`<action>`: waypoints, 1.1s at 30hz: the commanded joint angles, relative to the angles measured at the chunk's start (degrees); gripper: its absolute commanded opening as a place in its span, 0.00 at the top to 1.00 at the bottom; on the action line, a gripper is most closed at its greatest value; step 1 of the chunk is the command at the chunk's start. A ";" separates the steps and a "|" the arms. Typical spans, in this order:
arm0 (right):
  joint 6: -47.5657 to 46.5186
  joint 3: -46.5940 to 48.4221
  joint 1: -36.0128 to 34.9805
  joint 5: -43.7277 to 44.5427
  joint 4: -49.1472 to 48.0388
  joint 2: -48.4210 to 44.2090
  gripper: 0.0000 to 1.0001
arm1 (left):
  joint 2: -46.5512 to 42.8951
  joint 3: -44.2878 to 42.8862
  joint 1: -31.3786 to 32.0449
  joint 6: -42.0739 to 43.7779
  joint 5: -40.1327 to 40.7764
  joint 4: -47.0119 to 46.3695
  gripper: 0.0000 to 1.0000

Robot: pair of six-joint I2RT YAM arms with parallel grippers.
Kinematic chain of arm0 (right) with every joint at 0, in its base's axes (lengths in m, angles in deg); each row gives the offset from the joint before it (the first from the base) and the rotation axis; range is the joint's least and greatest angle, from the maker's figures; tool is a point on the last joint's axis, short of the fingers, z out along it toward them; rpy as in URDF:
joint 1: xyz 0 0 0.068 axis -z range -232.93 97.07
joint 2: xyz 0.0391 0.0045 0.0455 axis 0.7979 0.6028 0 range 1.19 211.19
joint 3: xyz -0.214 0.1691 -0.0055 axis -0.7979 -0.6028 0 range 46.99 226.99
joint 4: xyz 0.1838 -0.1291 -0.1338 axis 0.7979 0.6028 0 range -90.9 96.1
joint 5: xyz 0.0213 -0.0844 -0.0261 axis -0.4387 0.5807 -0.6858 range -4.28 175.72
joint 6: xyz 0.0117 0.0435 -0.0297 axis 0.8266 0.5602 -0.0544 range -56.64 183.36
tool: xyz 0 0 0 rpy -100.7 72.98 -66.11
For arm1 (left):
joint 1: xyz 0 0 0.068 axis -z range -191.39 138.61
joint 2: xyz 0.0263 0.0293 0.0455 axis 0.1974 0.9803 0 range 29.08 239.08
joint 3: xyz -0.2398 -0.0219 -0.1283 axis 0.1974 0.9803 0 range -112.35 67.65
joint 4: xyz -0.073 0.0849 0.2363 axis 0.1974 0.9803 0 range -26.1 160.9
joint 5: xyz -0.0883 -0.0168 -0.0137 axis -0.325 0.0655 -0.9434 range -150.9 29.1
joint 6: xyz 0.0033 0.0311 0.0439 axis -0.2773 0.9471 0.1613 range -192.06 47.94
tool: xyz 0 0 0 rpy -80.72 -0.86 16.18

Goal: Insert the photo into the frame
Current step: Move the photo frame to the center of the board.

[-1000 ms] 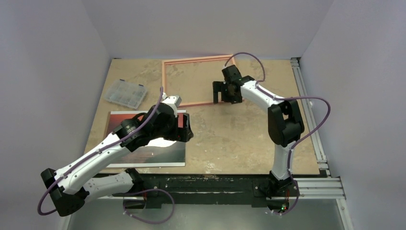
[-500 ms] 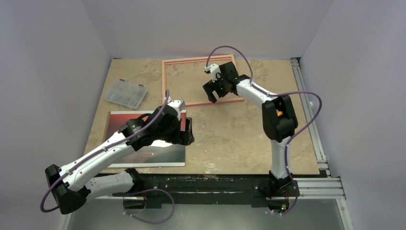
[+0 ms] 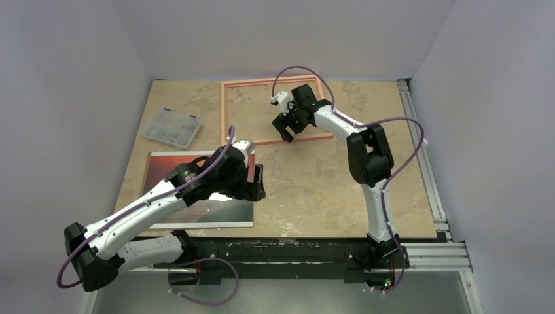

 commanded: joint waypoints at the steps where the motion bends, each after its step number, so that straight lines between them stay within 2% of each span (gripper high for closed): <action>1: -1.31 -1.65 -0.53 -0.56 2.71 -0.92 0.12 | -0.86 0.36 -0.25 0.13 -0.64 -0.72 0.14; 6: -2.60 -2.69 0.10 -6.94 4.61 -1.92 0.11 | -1.36 1.27 -0.20 -0.53 -1.19 -1.48 0.14; 11: -0.66 -1.83 0.09 -1.09 5.15 0.16 0.13 | -1.93 2.09 -0.25 -1.14 -1.20 -1.75 0.14; 18: 5.90 -2.09 0.09 9.23 6.17 0.86 0.40 | -3.52 2.10 -0.26 -1.30 -0.51 -0.82 0.14; 25: 11.65 -11.83 0.12 13.18 3.73 -5.79 0.65 | -4.28 0.86 -0.20 -1.21 1.23 1.04 0.14; 33: 16.19 -28.90 -0.48 13.70 -1.64 -17.75 0.70 | -5.32 1.17 -0.24 -1.96 2.33 1.32 0.14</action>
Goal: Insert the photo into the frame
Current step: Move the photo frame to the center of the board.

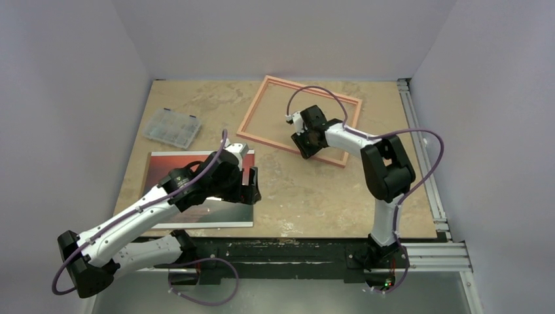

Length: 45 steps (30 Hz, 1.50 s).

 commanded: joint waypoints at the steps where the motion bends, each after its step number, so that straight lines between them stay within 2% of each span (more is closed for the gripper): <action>1: 5.93 -7.81 0.21 3.36 -0.13 -5.75 0.73 | -1.52 -1.11 -0.25 -1.45 1.76 0.00 0.14; 4: 8.49 -10.64 -0.92 2.40 -0.18 -8.23 0.82 | -1.15 -1.43 -0.19 -2.29 2.96 0.77 0.14; 6: 10.35 -11.60 -2.47 4.83 -0.25 -9.34 0.84 | -0.43 -1.87 -0.26 -3.19 4.21 1.95 0.14; 12: 23.72 -11.89 -6.56 12.03 2.16 -11.46 0.85 | 1.71 -3.38 -0.24 -7.18 8.48 7.35 0.14; 15: 31.28 -11.33 -7.02 11.79 3.67 -11.07 0.97 | 2.84 -3.56 -0.25 -8.54 9.11 8.43 0.14; 19: 37.25 -11.95 -8.42 10.83 2.36 -10.93 0.99 | 4.30 -3.28 -0.21 -9.85 8.70 8.05 0.14; 25: 38.05 -10.85 -9.10 8.41 0.91 -13.24 0.83 | 5.78 -2.68 -0.25 -11.17 6.86 5.51 0.14; 33: 37.88 -12.81 -7.77 4.49 -0.74 -23.76 0.47 | 9.45 -2.96 -0.34 -12.59 1.50 -2.83 0.11; 36: 38.26 -16.03 -4.36 -0.36 -2.01 -27.97 0.41 | 13.62 -4.32 -0.35 -12.91 -1.71 -6.90 0.11; 45: 37.78 -28.39 11.67 -13.07 -4.65 -36.04 0.35 | 27.19 -10.73 -2.55 -15.75 -6.21 -15.49 0.09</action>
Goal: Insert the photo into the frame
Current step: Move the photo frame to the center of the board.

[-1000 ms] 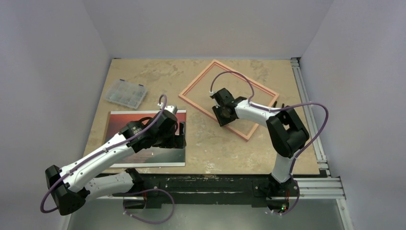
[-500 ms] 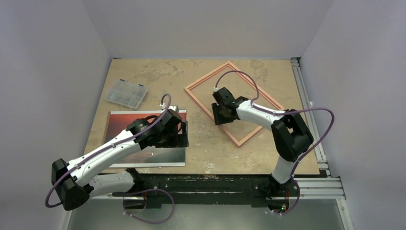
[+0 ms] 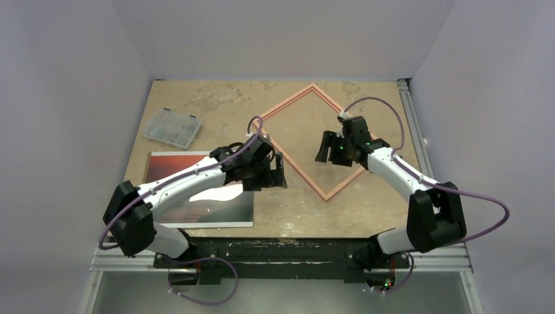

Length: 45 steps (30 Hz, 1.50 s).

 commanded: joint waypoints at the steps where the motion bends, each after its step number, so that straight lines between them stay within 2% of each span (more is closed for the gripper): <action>1: 0.57 -5.49 6.80 -10.27 -2.19 -4.88 0.34 | 5.34 -5.20 -1.97 -3.49 -2.57 -7.53 0.09; 6: -0.17 -10.43 14.45 -17.64 -3.23 -10.03 0.28 | 14.07 -11.89 -2.44 -7.01 0.21 -7.56 0.10; 13: -1.65 -13.27 17.38 -21.50 -2.71 -15.45 0.13 | 26.32 -23.55 -2.51 -9.25 2.94 -4.90 0.11; 22: -2.33 -12.56 18.02 -20.29 0.20 -16.91 0.12 | 41.91 -38.43 -2.64 -6.74 8.43 6.78 0.20; 27: -2.74 -12.86 18.03 -19.10 1.09 -17.55 0.12 | 45.05 -39.59 -3.06 -5.79 9.54 7.51 0.27; 30: -2.66 -13.27 18.06 -19.01 1.25 -17.81 0.12 | 46.05 -39.89 -4.04 -5.52 8.75 6.93 0.35; 36: -2.11 -14.06 18.13 -19.17 1.17 -17.99 0.12 | 48.15 -40.95 -7.74 -5.38 5.98 4.38 0.65; 38: -2.09 -13.96 18.12 -19.30 1.25 -17.94 0.13 | 48.53 -40.88 -9.11 -5.83 5.02 3.40 0.72; 43: -2.05 -14.17 18.19 -19.52 1.31 -17.98 0.13 | 48.20 -40.68 -12.32 -6.85 3.46 1.32 0.88; 45: -1.95 -14.49 18.10 -19.63 1.31 -18.10 0.13 | 47.74 -40.86 -13.34 -6.24 3.41 0.86 0.90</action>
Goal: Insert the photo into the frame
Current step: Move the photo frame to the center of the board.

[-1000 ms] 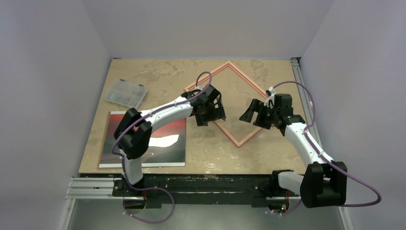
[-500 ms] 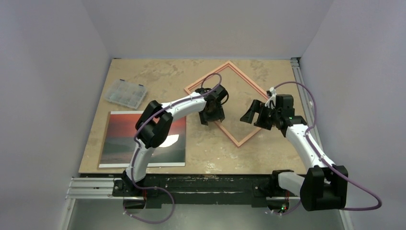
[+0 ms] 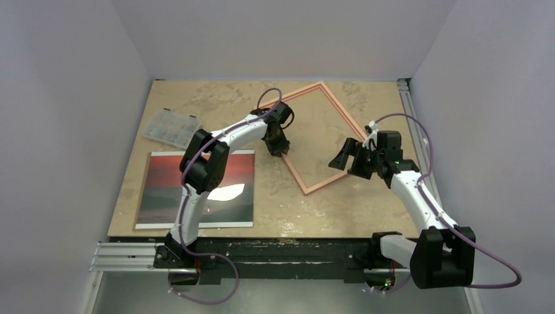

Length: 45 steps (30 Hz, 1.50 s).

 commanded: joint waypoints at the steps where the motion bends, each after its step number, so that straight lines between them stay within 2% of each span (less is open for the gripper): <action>1: -0.36 -0.70 0.22 -0.28 0.20 -1.26 0.12 | 0.42 -1.60 -2.55 1.36 -0.26 -1.60 0.93; 5: 0.69 -1.72 0.19 -0.47 -0.14 -2.07 0.12 | -0.72 -2.13 -4.26 5.52 1.17 -0.30 1.00; 14: 1.14 -1.94 0.25 -0.75 -0.40 -3.81 0.09 | -3.61 -1.02 -4.68 16.49 4.02 2.64 1.00; 19: 1.14 -1.47 0.22 0.61 0.09 -6.05 0.08 | -7.37 6.25 -4.62 20.61 -0.94 -4.90 1.00; 24: 0.57 -0.71 0.23 1.57 1.48 -6.89 0.08 | -9.87 11.45 -3.91 23.23 -4.99 -8.65 1.00; 31: 0.12 -0.97 0.26 1.10 1.90 -7.06 0.07 | -12.24 14.72 -0.70 25.03 -5.11 -9.75 1.00; 37: -1.59 -1.17 0.16 2.42 3.03 -6.91 0.03 | -13.73 14.77 1.68 25.86 -3.73 -8.67 1.00; 38: -2.11 -0.95 0.11 2.88 3.43 -6.83 0.02 | -14.08 14.87 1.82 25.94 -3.77 -8.89 0.96; 40: -2.76 -0.71 0.17 4.19 4.24 -6.72 0.02 | -14.97 15.30 1.85 25.87 -3.84 -8.93 0.83; 42: -3.15 -0.38 0.16 5.72 5.02 -6.64 0.01 | -15.85 15.35 1.85 25.77 -3.83 -8.35 0.62; 45: -3.39 -0.09 0.19 6.90 5.69 -6.22 0.01 | -18.25 16.85 1.85 24.87 -5.01 -8.63 0.42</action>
